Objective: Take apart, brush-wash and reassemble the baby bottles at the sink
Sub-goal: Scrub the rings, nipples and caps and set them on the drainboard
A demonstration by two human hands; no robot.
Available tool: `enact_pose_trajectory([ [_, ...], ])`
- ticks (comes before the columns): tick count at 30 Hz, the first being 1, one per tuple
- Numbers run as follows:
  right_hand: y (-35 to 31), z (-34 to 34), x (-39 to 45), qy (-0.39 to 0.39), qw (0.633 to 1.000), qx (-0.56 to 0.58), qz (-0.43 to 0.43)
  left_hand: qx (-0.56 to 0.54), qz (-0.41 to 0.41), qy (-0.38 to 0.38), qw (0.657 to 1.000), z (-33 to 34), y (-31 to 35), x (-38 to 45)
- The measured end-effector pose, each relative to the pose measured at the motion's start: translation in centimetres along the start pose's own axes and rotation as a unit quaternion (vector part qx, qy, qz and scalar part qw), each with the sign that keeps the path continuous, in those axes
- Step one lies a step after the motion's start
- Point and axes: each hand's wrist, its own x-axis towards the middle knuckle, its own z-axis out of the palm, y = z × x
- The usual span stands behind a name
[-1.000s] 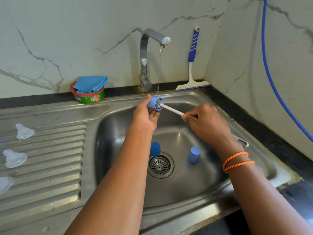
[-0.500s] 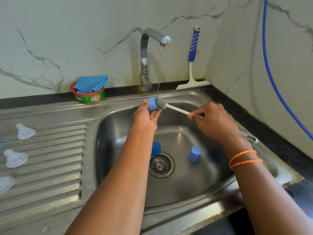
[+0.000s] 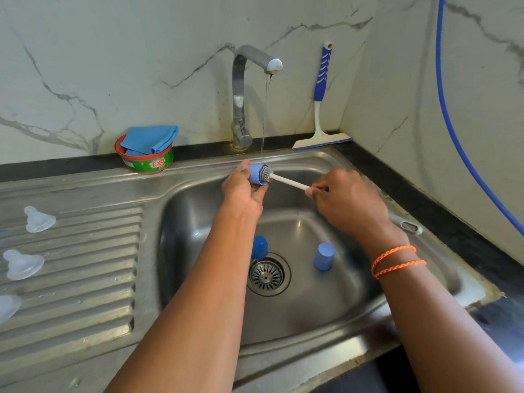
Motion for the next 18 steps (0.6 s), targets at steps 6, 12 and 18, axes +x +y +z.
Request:
enact_pose_trajectory([
  [6,0.7,0.0,0.6,-0.084,0.996,0.036,-0.023,-0.047,-0.039,-0.027,0.998,0.1,-0.2,-0.4],
  [12,-0.3,0.2,0.0,-0.072,0.993,0.064,-0.070,-0.048,-0.027,0.014,0.998,-0.3,0.4,0.0],
  [18,-0.8,0.2,-0.5,-0.009,1.000,0.015,-0.026,0.028,-0.034,0.011,0.999,-0.3,-0.1,-0.4],
])
